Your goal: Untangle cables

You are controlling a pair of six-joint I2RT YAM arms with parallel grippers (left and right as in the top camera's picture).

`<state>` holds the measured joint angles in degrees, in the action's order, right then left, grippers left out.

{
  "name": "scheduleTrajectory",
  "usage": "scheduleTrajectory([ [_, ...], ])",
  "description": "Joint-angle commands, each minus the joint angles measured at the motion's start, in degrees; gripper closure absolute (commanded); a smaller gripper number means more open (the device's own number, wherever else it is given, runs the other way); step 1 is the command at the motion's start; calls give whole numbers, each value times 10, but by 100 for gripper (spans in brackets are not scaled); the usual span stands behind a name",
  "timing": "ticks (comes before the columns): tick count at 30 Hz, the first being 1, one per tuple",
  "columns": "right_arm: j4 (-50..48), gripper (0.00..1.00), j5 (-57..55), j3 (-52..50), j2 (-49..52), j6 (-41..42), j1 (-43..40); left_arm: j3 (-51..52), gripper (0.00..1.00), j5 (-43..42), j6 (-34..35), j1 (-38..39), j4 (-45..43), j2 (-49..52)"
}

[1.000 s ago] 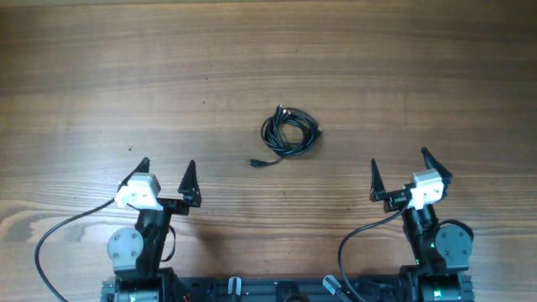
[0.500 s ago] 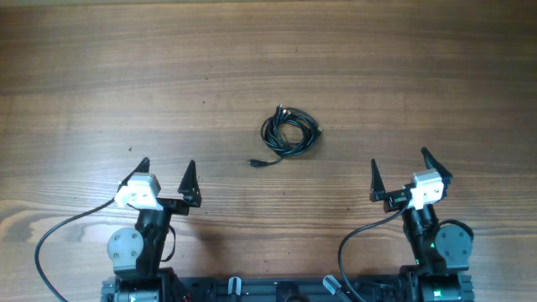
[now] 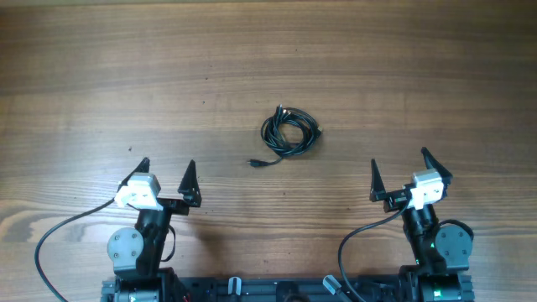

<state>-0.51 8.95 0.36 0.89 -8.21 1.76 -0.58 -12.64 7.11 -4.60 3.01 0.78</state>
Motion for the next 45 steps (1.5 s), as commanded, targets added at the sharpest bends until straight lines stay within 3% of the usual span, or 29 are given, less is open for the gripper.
scheduleTrajectory([
  [1,-2,0,7,-1,-5,7,-2,2,0,10,-9,3,3,-5],
  [16,-8,0,47,0,-5,7,-2,3,0,10,-9,3,3,-5],
  [23,20,0,102,54,-2,17,-2,2,0,23,-9,3,1,-5],
  [31,44,0,104,145,132,37,-2,-24,0,13,-4,3,-32,-3],
  [36,4,0,128,171,223,40,-2,-50,0,-32,41,3,-19,-3],
  [45,-17,0,128,193,253,54,-2,-106,0,-38,40,3,42,50],
])
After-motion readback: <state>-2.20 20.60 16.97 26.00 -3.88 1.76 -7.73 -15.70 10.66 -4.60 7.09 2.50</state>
